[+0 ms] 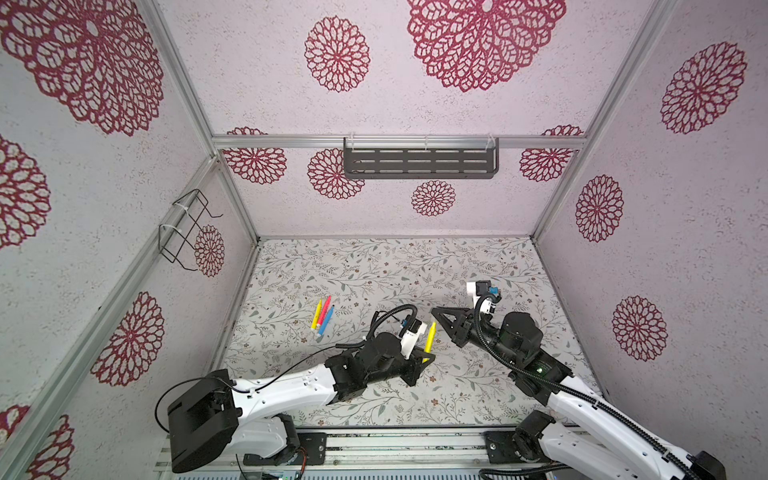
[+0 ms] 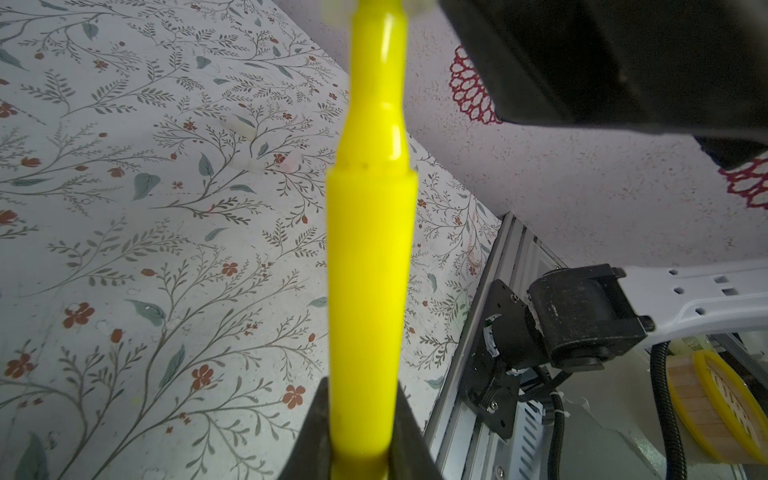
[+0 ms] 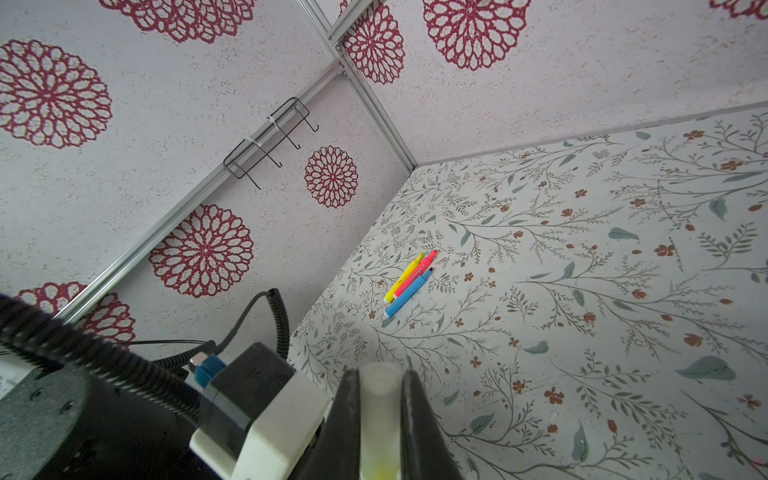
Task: Insert the pens into the pen caps
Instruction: 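Bring the held cap above the yellow highlighter tip held by the left gripper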
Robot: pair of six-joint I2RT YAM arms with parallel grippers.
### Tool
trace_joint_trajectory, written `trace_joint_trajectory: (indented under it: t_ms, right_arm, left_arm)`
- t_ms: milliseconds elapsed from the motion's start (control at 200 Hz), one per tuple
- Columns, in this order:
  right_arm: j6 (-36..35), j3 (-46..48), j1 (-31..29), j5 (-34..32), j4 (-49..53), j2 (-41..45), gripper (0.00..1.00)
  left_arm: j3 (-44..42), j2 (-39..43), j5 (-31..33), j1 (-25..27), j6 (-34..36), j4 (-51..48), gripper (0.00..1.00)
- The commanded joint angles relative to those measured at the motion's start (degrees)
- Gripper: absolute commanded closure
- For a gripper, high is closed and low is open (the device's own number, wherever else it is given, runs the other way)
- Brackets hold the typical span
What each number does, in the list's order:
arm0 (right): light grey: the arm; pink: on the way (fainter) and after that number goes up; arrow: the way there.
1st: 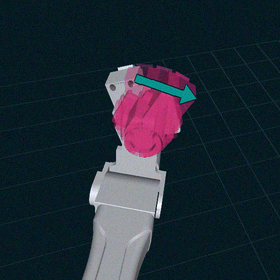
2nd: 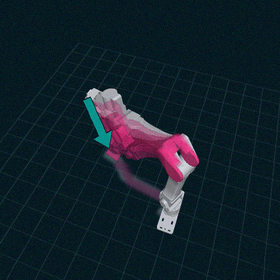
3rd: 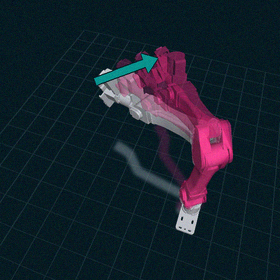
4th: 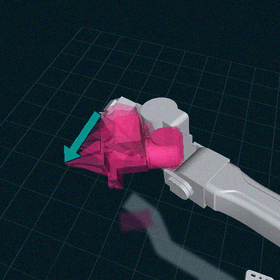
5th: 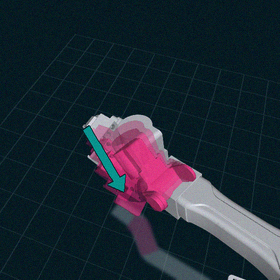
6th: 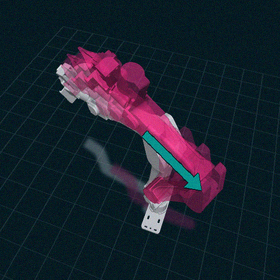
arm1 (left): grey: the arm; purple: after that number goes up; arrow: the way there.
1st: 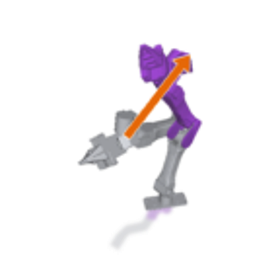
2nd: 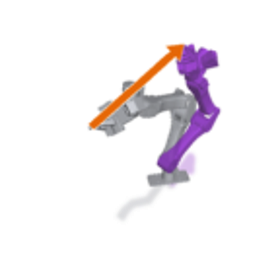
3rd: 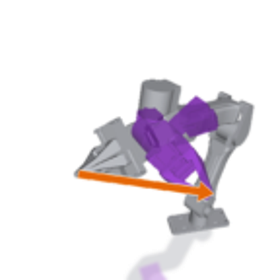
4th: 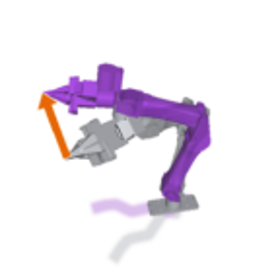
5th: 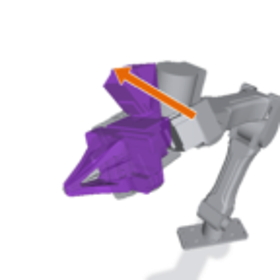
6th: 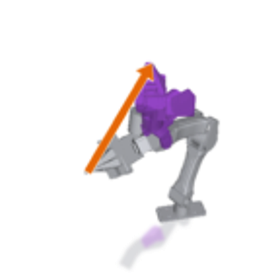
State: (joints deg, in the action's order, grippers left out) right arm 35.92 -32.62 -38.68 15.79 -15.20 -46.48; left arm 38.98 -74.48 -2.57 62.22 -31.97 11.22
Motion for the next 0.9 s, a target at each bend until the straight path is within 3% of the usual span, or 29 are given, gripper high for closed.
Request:
trace_joint_trajectory:
  t_ms: [0,685,896]
  right_arm:
    - [-0.9,0.4,-2.2,1.7,0.2,1.2,1.0]
    - [-5.4,0.7,-4.6,-6.8,3.4,3.0,1.0]
    - [-5.7,0.6,-4.7,-6.0,3.4,3.4,1.0]
  left_arm:
    - [0.3,2.0,0.7,-0.3,-0.4,3.7,1.0]
    - [-0.3,4.1,0.7,-0.3,-0.4,4.2,1.0]
    - [-0.7,4.5,1.1,-0.3,-0.4,4.5,1.0]
